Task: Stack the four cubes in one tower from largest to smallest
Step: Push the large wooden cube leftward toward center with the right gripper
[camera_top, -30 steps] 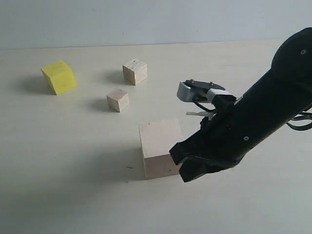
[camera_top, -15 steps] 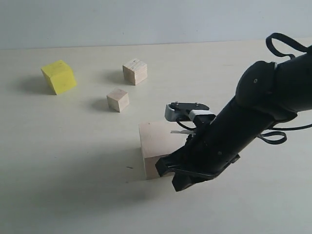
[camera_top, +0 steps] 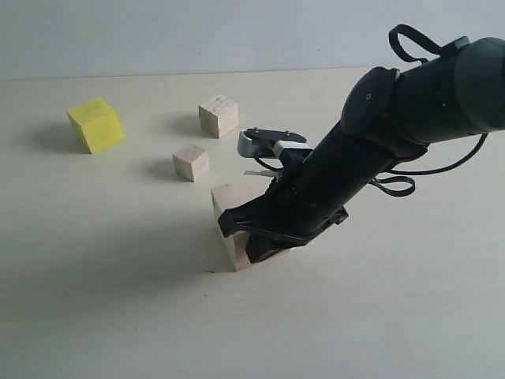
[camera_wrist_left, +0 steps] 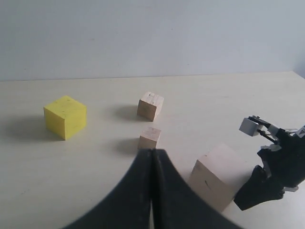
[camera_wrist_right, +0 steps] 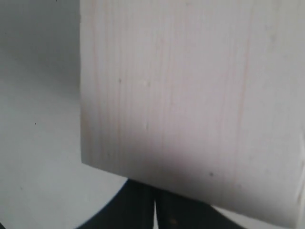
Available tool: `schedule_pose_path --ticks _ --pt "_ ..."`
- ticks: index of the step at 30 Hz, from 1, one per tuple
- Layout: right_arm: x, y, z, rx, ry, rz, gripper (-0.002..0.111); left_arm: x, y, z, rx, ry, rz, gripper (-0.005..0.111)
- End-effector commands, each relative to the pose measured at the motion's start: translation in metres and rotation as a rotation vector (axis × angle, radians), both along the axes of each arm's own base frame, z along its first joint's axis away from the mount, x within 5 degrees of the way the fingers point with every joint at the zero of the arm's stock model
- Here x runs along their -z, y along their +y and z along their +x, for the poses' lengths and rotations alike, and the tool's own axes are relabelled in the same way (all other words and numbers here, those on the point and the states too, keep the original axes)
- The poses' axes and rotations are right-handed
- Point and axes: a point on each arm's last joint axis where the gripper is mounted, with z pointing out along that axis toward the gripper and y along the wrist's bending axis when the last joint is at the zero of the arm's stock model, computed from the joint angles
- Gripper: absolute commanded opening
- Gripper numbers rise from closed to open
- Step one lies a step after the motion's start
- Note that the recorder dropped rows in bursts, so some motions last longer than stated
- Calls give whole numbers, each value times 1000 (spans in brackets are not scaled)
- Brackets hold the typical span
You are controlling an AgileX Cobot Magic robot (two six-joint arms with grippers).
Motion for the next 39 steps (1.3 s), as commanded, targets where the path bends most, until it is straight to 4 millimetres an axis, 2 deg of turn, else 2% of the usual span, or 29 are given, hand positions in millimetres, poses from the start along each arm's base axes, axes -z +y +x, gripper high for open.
schedule_pose_path --ticks 1,8,23,39 --pt "-5 5 8 26 -31 24 0 -2 0 1 7 -3 -6 0" --pt "-7 8 14 94 -58 57 0 -2 0 1 6 -6 -3 0" --pt "-14 19 5 24 3 188 0 -3 0 1 4 -11 5 0" --pt "-11 21 12 76 -81 164 0 -3 0 1 4 -11 5 0"
